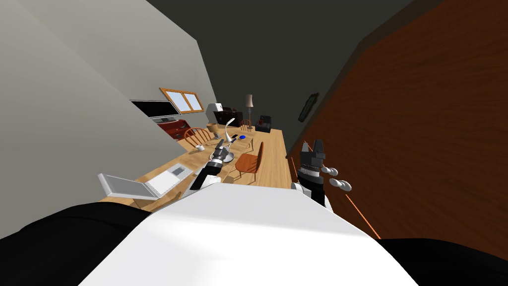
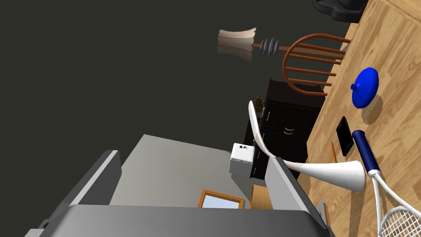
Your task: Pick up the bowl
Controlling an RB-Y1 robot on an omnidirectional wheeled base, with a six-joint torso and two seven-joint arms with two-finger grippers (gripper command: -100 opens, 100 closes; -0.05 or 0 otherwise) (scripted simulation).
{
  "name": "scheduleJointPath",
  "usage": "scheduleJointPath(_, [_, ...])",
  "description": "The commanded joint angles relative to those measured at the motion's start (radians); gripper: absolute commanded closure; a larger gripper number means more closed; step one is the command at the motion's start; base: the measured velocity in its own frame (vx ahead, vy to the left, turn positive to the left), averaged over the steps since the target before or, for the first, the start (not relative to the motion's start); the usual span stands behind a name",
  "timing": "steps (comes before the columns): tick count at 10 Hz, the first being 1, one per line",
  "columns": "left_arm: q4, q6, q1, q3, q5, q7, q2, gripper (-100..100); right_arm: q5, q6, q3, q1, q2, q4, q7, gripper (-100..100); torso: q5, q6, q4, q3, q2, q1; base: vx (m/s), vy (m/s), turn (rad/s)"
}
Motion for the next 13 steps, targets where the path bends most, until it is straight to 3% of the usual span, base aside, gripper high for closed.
scheduleJointPath(1, [0.005,0.05,0.0,0.001,0.021,0.003,0.008,-100,0.0,0.0,0.0,0.0,0.0,0.0,0.0,0,0.0,0.0,0.0,0.0,0.0,0.0,-0.003,-0.009,-0.013])
scheduleJointPath(13, [0.058,0.333,-0.017,0.018,0.135,0.024,0.046,-100,0.0,0.0,0.0,0.0,0.0,0.0,0.0,0,0.0,0.0,0.0,0.0,-0.001,0.0,0.003,-0.006,-0.011])
